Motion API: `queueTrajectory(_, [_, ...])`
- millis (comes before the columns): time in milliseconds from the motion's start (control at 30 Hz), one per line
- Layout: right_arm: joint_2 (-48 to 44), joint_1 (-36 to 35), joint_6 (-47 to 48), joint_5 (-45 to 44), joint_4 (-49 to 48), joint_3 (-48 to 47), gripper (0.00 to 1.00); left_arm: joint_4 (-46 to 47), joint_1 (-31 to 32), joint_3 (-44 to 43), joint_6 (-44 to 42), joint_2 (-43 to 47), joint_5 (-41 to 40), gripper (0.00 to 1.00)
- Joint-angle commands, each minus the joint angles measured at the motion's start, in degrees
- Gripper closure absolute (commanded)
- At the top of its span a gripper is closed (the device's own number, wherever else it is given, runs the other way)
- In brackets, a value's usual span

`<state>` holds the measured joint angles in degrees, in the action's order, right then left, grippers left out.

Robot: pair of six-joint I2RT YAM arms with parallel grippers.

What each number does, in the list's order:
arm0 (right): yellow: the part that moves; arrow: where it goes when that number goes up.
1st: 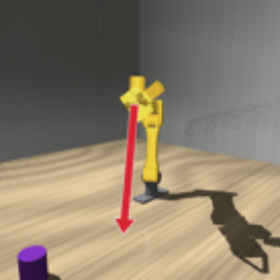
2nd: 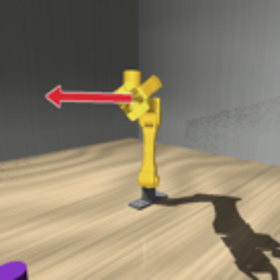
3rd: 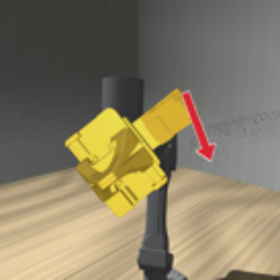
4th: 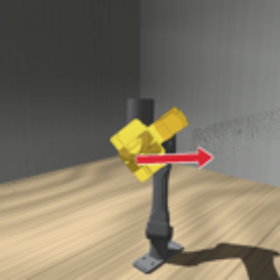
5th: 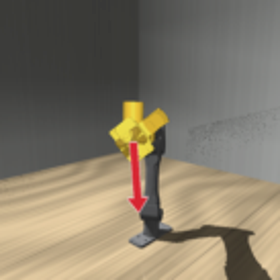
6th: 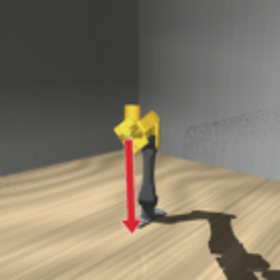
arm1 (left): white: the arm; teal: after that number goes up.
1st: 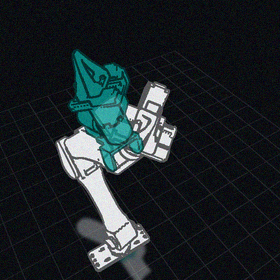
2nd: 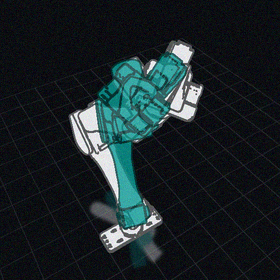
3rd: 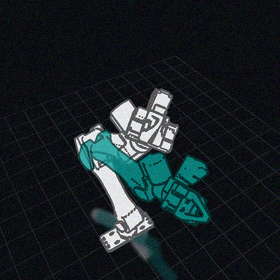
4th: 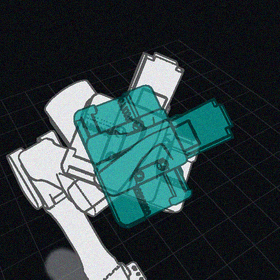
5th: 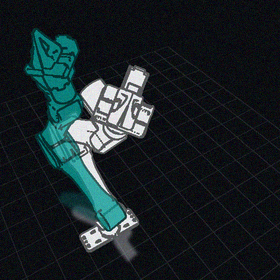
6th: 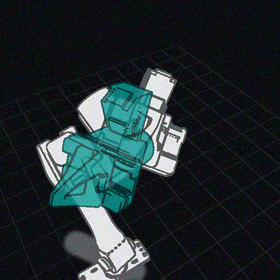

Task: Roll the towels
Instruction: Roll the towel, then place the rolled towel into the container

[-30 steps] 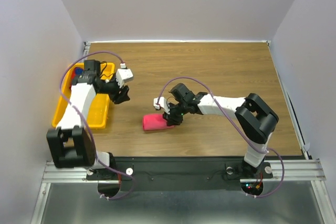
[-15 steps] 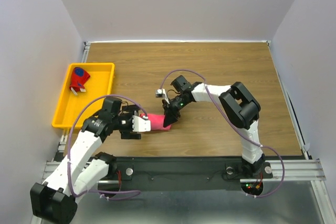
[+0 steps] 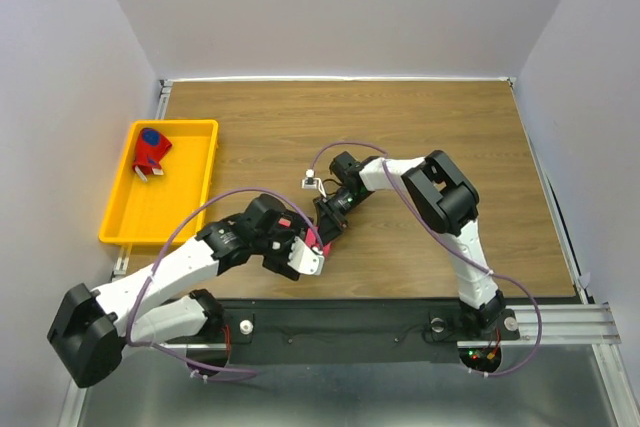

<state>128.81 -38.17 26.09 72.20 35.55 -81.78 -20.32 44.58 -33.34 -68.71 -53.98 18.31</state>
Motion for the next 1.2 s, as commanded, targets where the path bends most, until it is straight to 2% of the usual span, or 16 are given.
queueTrajectory(0, [4.96,0.47,2.39,-9.80,5.40,0.92,0.99,2.30,2.18,0.65,1.30,-2.63,1.03,0.01])
queueTrajectory(167, [6.36,0.64,3.00,-8.66,6.64,-0.49,0.99,5.81,3.67,2.14,2.70,-7.28,-0.28,0.01])
queueTrajectory(300, [7.59,0.56,4.49,-7.35,8.74,-1.36,0.99,9.85,3.85,4.16,2.27,-10.27,-5.20,0.02])
queueTrajectory(367, [8.38,0.64,5.02,-6.64,10.06,-1.72,0.99,11.60,3.85,5.39,1.73,-10.80,-6.17,0.09])
queueTrajectory(633, [11.89,0.64,8.63,-2.95,14.89,-4.18,0.99,14.43,4.11,6.89,2.00,-13.60,-6.79,0.27])
queueTrajectory(733, [12.51,0.64,9.94,-2.42,17.00,-5.32,0.99,13.47,4.38,6.19,2.70,-15.19,-6.44,0.42])
queueTrajectory(767, [12.43,0.56,10.30,-2.42,17.88,-5.50,0.97,12.76,4.46,5.75,2.88,-15.54,-6.35,0.54])
queueTrajectory(833, [11.64,0.99,10.30,-3.65,18.41,-5.67,0.86,11.27,4.64,4.52,5.06,-15.98,-6.18,0.71])
queueTrajectory(867, [10.42,1.43,10.04,-4.17,18.68,-5.59,0.82,9.96,4.55,3.12,5.86,-15.99,-6.18,0.83])
queueTrajectory(900, [9.71,2.04,9.69,-4.79,18.68,-5.50,0.76,8.99,4.64,2.41,6.82,-16.07,-6.09,0.88])
queueTrajectory(933, [9.09,3.62,8.99,-5.92,18.77,-5.41,0.61,6.63,4.55,1.10,8.14,-15.90,-5.31,0.96])
queueTrajectory(1000, [6.82,5.64,8.11,-7.33,18.94,-5.50,0.46,4.77,4.55,0.04,10.07,-15.64,-4.68,1.00])
queueTrajectory(1033, [5.84,7.92,7.41,-8.65,19.20,-5.67,0.18,4.06,4.55,-0.49,11.04,-15.37,-4.16,1.00])
queueTrajectory(1067, [5.05,9.24,7.14,-9.36,19.29,-5.85,0.01,2.58,4.55,-1.45,13.40,-14.85,-4.07,1.00])
queueTrajectory(1167, [1.54,14.43,5.64,-12.61,19.73,-6.73,0.00,0.72,3.94,-3.65,19.11,-14.49,-4.33,1.00])
